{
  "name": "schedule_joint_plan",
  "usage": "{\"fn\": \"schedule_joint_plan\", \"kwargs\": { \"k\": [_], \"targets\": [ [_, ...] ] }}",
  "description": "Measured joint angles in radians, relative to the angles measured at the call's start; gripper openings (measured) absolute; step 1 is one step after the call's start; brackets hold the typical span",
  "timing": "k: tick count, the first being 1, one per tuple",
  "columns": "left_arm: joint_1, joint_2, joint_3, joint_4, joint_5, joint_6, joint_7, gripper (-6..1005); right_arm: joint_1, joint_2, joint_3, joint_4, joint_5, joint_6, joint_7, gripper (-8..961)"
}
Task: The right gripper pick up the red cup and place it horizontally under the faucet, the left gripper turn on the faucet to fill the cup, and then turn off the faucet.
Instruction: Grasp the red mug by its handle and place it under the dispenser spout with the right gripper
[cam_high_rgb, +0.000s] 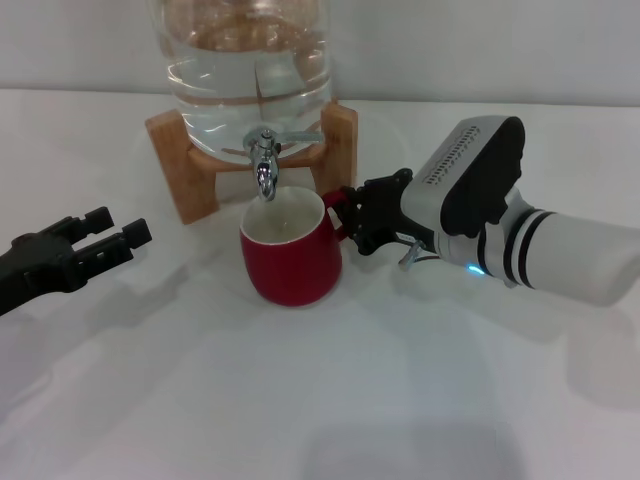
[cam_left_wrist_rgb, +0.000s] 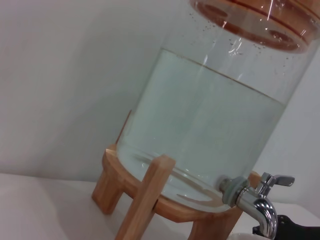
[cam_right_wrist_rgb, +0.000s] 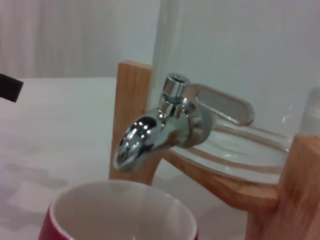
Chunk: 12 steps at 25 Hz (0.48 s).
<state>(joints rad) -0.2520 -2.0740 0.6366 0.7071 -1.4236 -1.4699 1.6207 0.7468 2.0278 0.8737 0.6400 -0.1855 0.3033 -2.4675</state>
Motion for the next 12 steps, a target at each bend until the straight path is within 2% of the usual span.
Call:
{"fn": "schedule_joint_plan", "kwargs": {
  "k": [12],
  "targets": [
    [0.0, 0.0, 0.0, 0.0, -0.001, 0.0, -0.001, 816, 0.014, 0.0, -0.012, -0.004, 0.002, -0.002, -0.004, 99]
  ]
}}
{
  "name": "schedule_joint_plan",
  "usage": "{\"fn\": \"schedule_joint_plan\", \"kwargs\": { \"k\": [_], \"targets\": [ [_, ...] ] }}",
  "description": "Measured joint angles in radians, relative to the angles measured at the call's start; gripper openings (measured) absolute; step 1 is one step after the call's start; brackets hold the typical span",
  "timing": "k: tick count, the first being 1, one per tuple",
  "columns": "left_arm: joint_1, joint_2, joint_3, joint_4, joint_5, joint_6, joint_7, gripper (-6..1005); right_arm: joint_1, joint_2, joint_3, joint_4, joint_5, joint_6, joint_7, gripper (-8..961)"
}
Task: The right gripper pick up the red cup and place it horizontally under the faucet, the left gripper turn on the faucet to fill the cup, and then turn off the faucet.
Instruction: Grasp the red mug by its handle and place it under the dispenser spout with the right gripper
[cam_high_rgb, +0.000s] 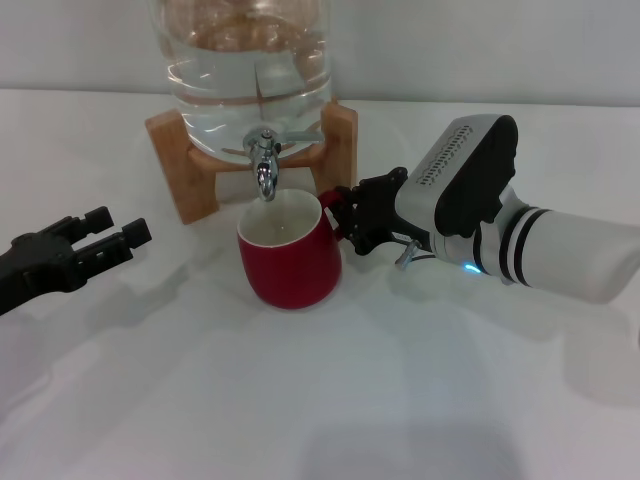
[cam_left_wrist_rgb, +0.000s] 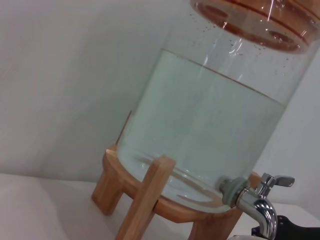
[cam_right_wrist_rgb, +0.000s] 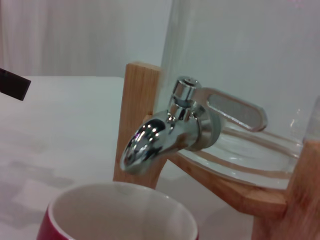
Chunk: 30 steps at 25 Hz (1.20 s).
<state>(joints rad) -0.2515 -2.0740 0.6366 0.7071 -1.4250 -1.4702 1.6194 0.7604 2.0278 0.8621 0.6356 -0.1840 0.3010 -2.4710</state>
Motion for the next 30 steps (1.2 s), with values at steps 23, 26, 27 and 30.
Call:
{"fn": "schedule_joint_plan", "kwargs": {
  "k": [23, 26, 27, 30],
  "targets": [
    [0.0, 0.0, 0.0, 0.0, -0.004, -0.001, -0.001, 815, 0.009, 0.0, -0.014, -0.015, 0.014, -0.004, 0.001, 116],
    [0.0, 0.0, 0.0, 0.0, -0.005, 0.0, -0.001, 815, 0.008, 0.0, -0.016, -0.023, 0.014, -0.006, 0.005, 140],
    [0.0, 0.0, 0.0, 0.0, -0.005, 0.0, -0.001, 815, 0.005, 0.0, -0.014, -0.023, 0.015, -0.005, 0.007, 148],
    [-0.001, 0.0, 0.0, 0.0, -0.005, 0.0, -0.001, 815, 0.006, 0.0, -0.014, -0.022, 0.026, -0.006, 0.007, 149]
  ]
}}
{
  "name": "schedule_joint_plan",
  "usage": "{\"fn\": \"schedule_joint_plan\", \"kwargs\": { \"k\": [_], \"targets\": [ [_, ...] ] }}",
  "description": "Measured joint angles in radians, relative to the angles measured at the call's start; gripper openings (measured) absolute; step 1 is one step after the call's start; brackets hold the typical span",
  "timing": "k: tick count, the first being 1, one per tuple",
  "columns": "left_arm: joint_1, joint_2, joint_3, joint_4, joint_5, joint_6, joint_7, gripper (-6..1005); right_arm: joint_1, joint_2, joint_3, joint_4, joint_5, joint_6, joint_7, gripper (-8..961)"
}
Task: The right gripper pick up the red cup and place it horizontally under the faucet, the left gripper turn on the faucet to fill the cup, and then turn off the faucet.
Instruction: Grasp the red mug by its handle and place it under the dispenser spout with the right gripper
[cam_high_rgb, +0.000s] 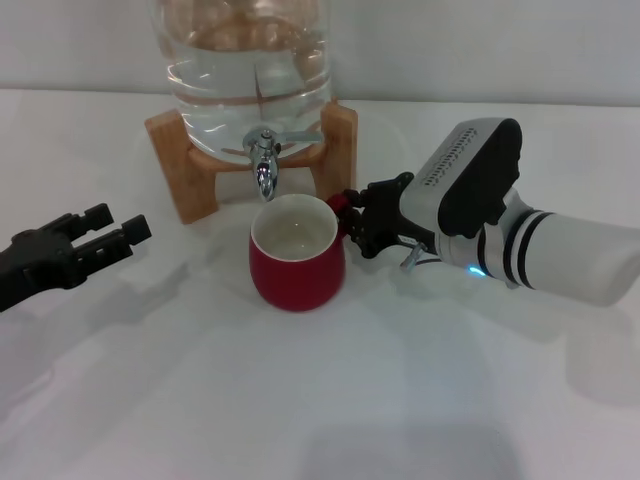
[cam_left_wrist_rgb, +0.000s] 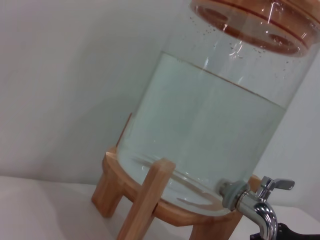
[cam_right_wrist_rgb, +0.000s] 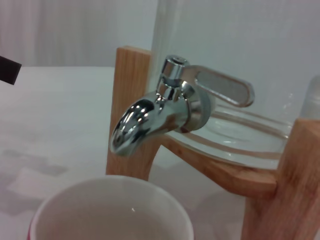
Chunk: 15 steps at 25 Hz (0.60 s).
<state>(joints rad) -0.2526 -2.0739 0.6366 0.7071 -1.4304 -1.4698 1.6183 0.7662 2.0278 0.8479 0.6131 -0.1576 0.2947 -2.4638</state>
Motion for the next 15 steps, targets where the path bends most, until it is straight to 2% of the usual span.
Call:
{"fn": "schedule_joint_plan", "kwargs": {
  "k": [15],
  "targets": [
    [-0.007, 0.0, 0.0, 0.0, 0.006, 0.002, -0.012, 815, 0.011, 0.0, -0.012, 0.006, 0.029, -0.005, 0.001, 150]
  ]
}}
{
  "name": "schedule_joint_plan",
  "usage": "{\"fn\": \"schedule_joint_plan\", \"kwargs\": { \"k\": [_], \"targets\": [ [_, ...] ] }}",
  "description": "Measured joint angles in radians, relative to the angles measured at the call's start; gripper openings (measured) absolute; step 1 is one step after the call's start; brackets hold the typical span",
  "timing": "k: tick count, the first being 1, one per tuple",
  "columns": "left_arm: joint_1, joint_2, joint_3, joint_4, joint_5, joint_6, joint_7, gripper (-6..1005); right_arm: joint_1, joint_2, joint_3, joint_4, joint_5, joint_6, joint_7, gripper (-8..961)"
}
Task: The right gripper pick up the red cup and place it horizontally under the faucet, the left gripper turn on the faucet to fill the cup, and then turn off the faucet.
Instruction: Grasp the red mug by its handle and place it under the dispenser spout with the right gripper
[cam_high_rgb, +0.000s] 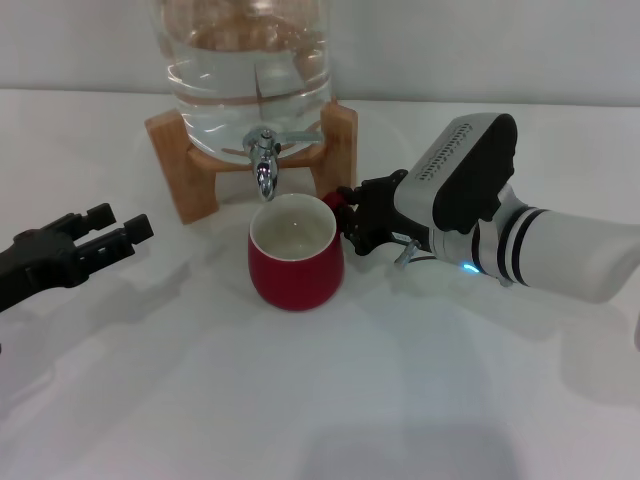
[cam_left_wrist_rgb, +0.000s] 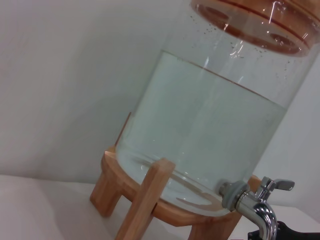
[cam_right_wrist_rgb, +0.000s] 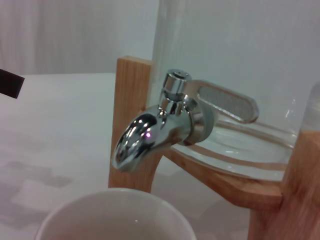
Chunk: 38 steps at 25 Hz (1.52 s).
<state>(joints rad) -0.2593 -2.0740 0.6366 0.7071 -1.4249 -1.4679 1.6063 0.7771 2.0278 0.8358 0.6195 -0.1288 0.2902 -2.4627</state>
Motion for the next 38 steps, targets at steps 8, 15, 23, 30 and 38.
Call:
{"fn": "schedule_joint_plan", "kwargs": {
  "k": [8, 15, 23, 30, 38],
  "targets": [
    [0.002, -0.002, 0.0, 0.0, 0.001, 0.0, 0.0, 815, 0.003, 0.0, -0.004, 0.001, 0.047, -0.023, 0.003, 156],
    [0.007, -0.002, 0.0, 0.0, 0.001, 0.0, 0.0, 815, 0.004, 0.0, -0.01, 0.003, 0.07, -0.022, 0.002, 181],
    [0.008, -0.002, 0.0, 0.0, 0.001, -0.003, 0.0, 815, 0.014, 0.0, -0.039, 0.02, 0.073, -0.019, -0.003, 191],
    [0.01, -0.003, 0.0, 0.0, 0.001, -0.009, 0.0, 815, 0.017, 0.0, -0.039, 0.025, 0.073, -0.023, -0.003, 193],
    [0.011, -0.003, 0.0, 0.0, 0.001, -0.009, 0.0, 815, 0.016, 0.0, -0.041, 0.024, 0.074, -0.02, -0.003, 197]
  ]
}}
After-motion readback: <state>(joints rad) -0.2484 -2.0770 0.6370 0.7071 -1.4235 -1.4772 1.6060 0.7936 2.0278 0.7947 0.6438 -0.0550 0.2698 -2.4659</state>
